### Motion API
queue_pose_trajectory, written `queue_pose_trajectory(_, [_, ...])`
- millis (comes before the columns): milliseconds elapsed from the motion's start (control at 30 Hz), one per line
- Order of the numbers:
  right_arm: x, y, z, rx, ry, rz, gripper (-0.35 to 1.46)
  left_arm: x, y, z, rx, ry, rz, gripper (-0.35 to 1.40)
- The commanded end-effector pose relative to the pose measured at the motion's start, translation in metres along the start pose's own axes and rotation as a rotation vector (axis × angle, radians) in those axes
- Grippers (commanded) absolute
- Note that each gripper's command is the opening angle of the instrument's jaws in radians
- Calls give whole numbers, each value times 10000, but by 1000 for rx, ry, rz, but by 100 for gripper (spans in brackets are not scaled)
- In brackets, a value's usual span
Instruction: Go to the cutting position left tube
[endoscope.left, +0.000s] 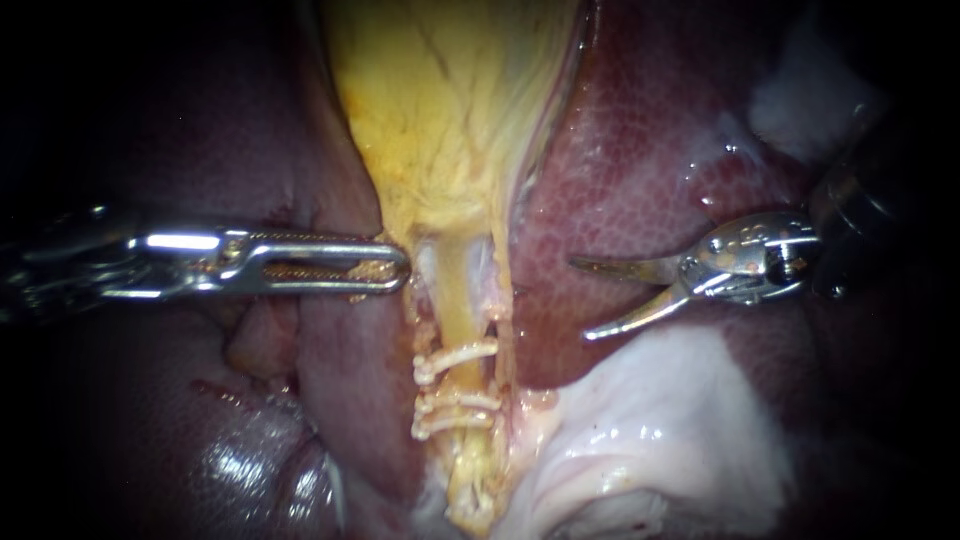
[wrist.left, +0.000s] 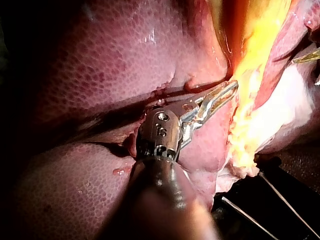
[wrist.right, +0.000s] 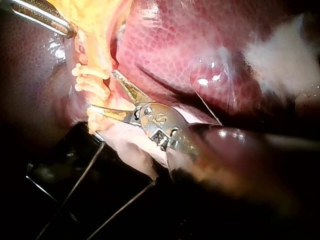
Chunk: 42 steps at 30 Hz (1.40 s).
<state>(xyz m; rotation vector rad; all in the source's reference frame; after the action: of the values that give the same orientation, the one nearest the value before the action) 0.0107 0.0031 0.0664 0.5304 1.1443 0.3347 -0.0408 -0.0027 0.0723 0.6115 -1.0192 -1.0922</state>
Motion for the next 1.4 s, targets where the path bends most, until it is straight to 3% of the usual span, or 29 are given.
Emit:
queue_pose_trajectory(33, [0, 0, 0, 0, 0, 0, 143, -1, 0, -1, 1, 1, 0, -35])
queue_pose_trajectory(267, [0, 0, 0, 2, 0, 0, 143, -32, -2, -41, -1, 4, -17, -35])
queue_pose_trajectory(400, [-1, 0, 1, 5, 0, 0, 143, -46, -6, -64, -3, -20, -34, -35])
queue_pose_trajectory(600, [-10, -6, 13, 40, 4, -8, 143, -44, -10, -67, -6, -25, -28, -35])
queue_pose_trajectory(933, [-63, -23, 87, 127, -62, 23, 143, -44, -10, -68, -6, -25, -28, -35])
queue_pose_trajectory(1200, [-103, -15, 121, 164, -87, 72, 143, -43, -12, -70, -7, -25, -28, -35])
queue_pose_trajectory(1400, [-119, -8, 133, 164, -102, 87, 143, -43, -14, -70, -7, -25, -28, -35])
